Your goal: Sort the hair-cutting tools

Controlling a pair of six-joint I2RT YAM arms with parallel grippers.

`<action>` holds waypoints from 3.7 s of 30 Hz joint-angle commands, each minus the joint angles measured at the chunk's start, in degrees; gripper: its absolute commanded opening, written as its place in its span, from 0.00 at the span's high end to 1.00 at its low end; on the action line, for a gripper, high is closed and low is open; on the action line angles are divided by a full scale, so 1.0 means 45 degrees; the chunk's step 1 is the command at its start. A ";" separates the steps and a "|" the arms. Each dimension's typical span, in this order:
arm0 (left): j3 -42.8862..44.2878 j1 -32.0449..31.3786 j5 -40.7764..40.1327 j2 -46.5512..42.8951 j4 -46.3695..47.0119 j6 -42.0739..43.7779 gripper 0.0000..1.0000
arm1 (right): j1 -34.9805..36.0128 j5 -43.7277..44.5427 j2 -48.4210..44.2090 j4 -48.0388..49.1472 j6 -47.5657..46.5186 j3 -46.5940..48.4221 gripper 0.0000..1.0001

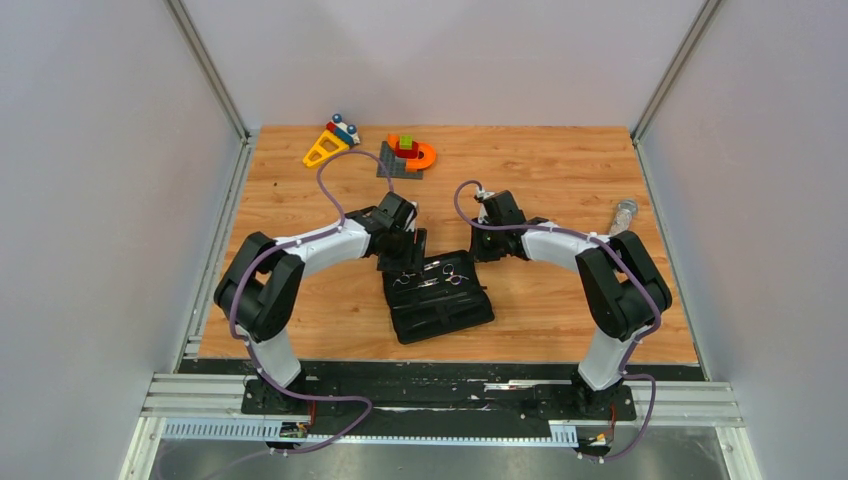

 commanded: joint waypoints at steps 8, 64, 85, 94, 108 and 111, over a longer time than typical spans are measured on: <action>0.1194 -0.1021 0.1345 0.0858 0.0776 0.0011 0.31 | -0.0009 0.0034 0.0225 0.0510 0.0515 -0.0226 1.00; 0.5280 0.1443 0.1783 0.3407 -0.2616 0.2633 0.10 | 0.0459 -0.0515 -0.5955 -0.5182 0.4519 -0.2729 0.47; 0.0913 0.1982 0.0332 -0.0614 -0.1209 0.0403 0.11 | 0.0225 -0.1170 -0.3287 -0.4876 0.3251 -0.1314 0.97; 0.0246 0.2420 -0.1854 -0.1915 -0.1057 -0.0451 0.07 | 0.3801 -0.3354 -0.2336 -0.5743 0.0621 0.0279 0.61; -0.0825 0.5397 -0.3570 -0.6947 -0.2472 -0.0442 0.00 | 0.8586 0.4744 -0.0620 -0.6248 -0.4880 0.3737 0.46; -0.1211 0.5720 -0.3666 -0.7644 -0.2752 -0.0431 0.00 | 0.8619 0.5018 -0.0058 -0.5907 -0.5073 0.4053 0.45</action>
